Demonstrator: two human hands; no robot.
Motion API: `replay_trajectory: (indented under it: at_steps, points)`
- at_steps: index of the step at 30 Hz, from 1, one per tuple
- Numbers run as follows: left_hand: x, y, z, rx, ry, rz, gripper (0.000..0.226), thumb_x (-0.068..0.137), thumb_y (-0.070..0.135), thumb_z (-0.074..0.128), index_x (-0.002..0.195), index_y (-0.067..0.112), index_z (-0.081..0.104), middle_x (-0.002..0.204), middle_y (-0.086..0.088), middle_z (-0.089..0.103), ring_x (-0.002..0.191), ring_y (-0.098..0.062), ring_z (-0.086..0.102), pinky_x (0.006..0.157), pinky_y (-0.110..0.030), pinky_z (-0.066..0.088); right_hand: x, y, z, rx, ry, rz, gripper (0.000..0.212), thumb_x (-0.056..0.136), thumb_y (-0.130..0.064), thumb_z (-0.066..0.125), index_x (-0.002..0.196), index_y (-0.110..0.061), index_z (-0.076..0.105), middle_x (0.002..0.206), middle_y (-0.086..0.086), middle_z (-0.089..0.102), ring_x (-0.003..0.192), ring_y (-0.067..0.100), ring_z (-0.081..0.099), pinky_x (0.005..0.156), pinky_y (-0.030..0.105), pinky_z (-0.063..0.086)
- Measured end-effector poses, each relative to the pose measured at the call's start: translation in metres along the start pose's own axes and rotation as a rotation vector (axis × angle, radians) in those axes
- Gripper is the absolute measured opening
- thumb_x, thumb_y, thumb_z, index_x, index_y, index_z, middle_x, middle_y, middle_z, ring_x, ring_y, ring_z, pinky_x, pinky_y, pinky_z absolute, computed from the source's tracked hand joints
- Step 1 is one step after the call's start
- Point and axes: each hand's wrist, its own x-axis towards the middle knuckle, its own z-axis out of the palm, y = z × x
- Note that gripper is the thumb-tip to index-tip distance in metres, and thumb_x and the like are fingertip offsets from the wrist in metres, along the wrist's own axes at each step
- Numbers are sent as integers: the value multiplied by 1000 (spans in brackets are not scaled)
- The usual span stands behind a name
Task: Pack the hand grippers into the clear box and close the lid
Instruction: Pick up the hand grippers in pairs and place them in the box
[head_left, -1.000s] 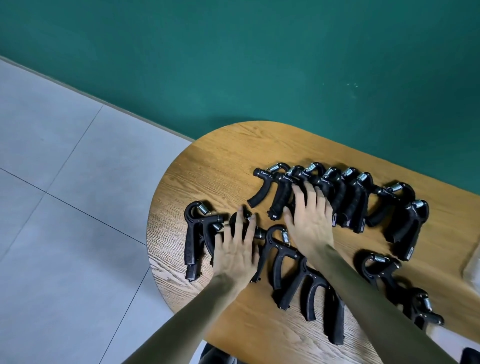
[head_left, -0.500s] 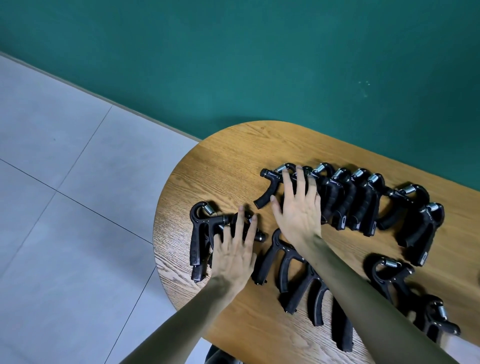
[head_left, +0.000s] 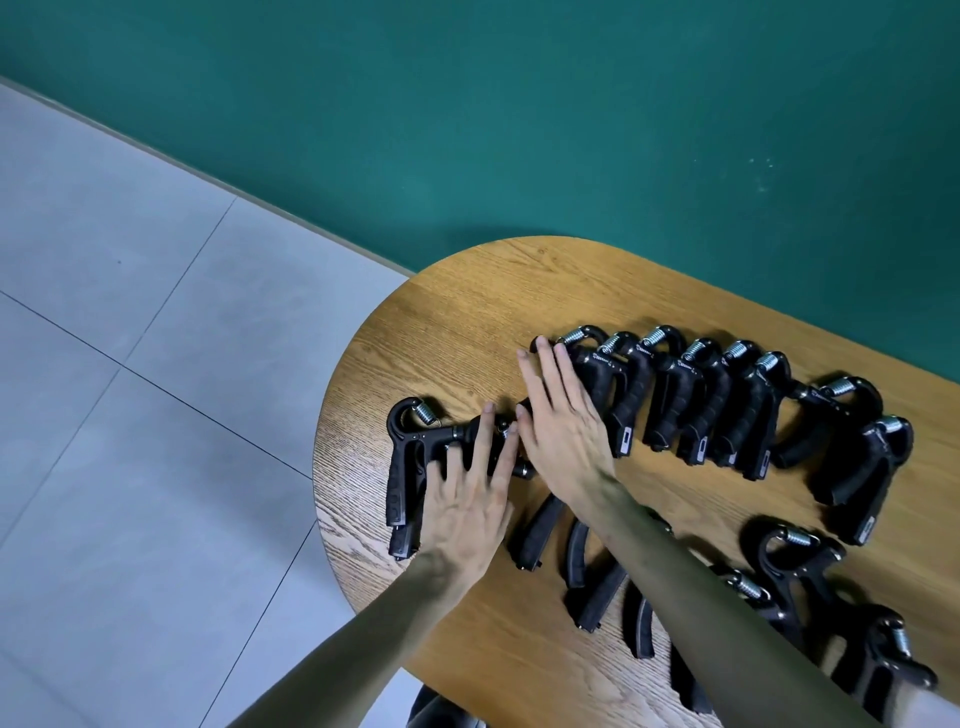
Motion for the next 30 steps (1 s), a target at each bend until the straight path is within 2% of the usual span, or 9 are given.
replay_trajectory:
  at_steps: [2, 5, 9, 12, 19, 23, 25, 27, 30]
  points:
    - [-1, -9, -1, 3, 18, -24, 93, 104, 33, 47, 155, 21, -29, 155, -14, -47, 120, -35, 39, 104, -52, 36, 3, -3, 4, 39, -1, 65, 60, 108, -29, 32, 161, -13, 10, 169, 11, 4, 156, 24, 5, 123, 39, 23]
    - [-6, -25, -3, -17, 30, -42, 94, 103, 35, 46, 154, 23, -32, 155, -13, -48, 122, -35, 37, 104, -51, 36, 6, -5, 8, -71, -29, 94, 58, 108, -32, 19, 161, -10, 8, 167, 17, 4, 155, 29, 7, 125, 45, 20]
    - [-9, -37, 0, -35, 49, -75, 95, 103, 35, 45, 153, 23, -34, 155, -13, -48, 128, -36, 36, 103, -50, 39, 9, -14, 14, -207, -145, 156, 63, 106, -38, 4, 159, -5, -2, 163, 27, -12, 154, 39, -3, 125, 50, 13]
    - [-10, -45, 5, -58, 118, -96, 98, 99, 36, 52, 157, 22, -25, 161, -14, -38, 120, -35, 41, 96, -49, 43, 5, -21, 13, -263, -229, 140, 70, 103, -43, 0, 156, 1, -10, 158, 32, -22, 151, 42, -14, 125, 50, 11]
    - [-18, -58, 17, -82, 213, -111, 93, 96, 36, 56, 163, 21, -6, 169, -15, -17, 104, -33, 45, 84, -48, 47, -19, -40, 24, -224, -257, 83, 78, 105, -46, 18, 153, 9, -8, 161, 30, -16, 152, 40, -11, 114, 42, 37]
    - [-22, -60, 19, -87, 230, -130, 92, 91, 38, 61, 164, 21, 8, 170, -16, -7, 100, -34, 47, 79, -48, 48, -37, -51, 28, -162, -237, 49, 76, 100, -33, 42, 155, 8, 8, 165, 28, -2, 153, 40, 2, 104, 38, 49]
    - [-23, -60, 20, -94, 229, -139, 94, 90, 39, 64, 164, 21, 9, 170, -16, -5, 101, -34, 47, 80, -48, 48, -42, -50, 30, -131, -223, -9, 72, 101, -28, 46, 157, 3, 12, 166, 25, 3, 154, 37, 7, 112, 41, 43]
    - [-22, -60, 22, -103, 227, -145, 96, 91, 40, 65, 164, 21, 5, 170, -16, -7, 103, -33, 47, 82, -48, 47, -45, -47, 27, -131, -164, -66, 65, 104, -28, 38, 158, -2, 14, 166, 20, 8, 154, 33, 10, 121, 44, 28]
    - [-21, -59, 22, -119, 236, -139, 95, 93, 39, 61, 163, 21, 0, 170, -15, -12, 103, -34, 48, 83, -49, 47, -46, -32, 15, -115, -85, 48, 64, 105, -35, 32, 160, -7, 12, 167, 17, 10, 155, 30, 9, 123, 46, 17]
